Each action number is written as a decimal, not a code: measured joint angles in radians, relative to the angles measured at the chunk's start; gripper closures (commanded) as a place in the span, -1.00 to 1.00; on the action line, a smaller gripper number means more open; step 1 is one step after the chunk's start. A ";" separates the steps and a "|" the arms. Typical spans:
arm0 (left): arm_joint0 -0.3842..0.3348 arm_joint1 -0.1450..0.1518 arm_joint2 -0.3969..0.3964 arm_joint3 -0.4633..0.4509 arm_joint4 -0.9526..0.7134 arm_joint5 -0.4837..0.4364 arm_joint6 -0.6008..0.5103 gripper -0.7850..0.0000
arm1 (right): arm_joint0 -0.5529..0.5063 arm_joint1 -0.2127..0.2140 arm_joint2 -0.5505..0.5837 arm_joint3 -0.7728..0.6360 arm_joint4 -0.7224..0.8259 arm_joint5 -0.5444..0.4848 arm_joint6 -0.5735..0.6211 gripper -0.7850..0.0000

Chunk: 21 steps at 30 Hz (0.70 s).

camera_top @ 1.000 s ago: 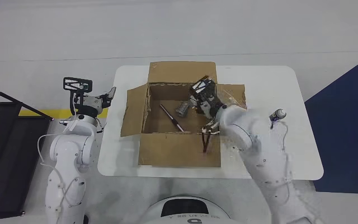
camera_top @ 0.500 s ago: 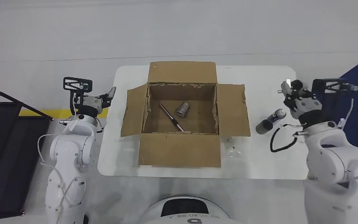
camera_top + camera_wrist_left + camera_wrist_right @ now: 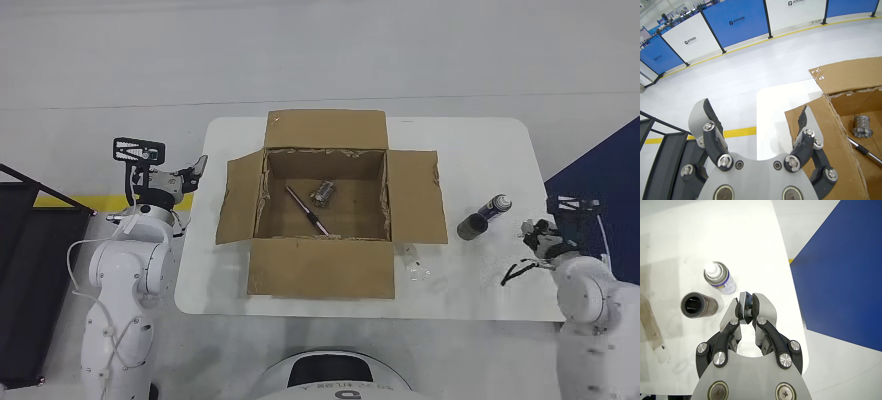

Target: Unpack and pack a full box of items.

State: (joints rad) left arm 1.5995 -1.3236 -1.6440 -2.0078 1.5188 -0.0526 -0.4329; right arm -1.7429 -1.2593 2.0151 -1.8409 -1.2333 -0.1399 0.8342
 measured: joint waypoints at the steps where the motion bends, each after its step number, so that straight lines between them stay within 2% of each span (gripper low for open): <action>1: 0.000 0.000 0.000 0.000 0.000 0.000 0.000 -1.00 | 0.018 0.002 -0.011 0.031 -0.006 -0.003 0.010 1.00; 6: 0.000 0.000 0.000 0.000 0.000 0.000 0.000 -1.00 | 0.091 0.009 -0.038 0.152 -0.017 -0.022 0.020 1.00; 17: 0.000 0.000 0.000 0.000 0.000 0.000 0.000 -1.00 | 0.142 0.020 -0.058 0.222 -0.011 -0.043 0.038 1.00; 21: 0.000 0.000 0.000 0.000 0.000 0.000 0.000 -1.00 | 0.158 0.022 -0.081 0.255 -0.004 -0.048 0.043 0.84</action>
State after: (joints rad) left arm 1.5995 -1.3236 -1.6440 -2.0078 1.5188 -0.0526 -0.4329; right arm -1.5852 -1.2371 1.9340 -1.5857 -1.2373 -0.1878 0.8775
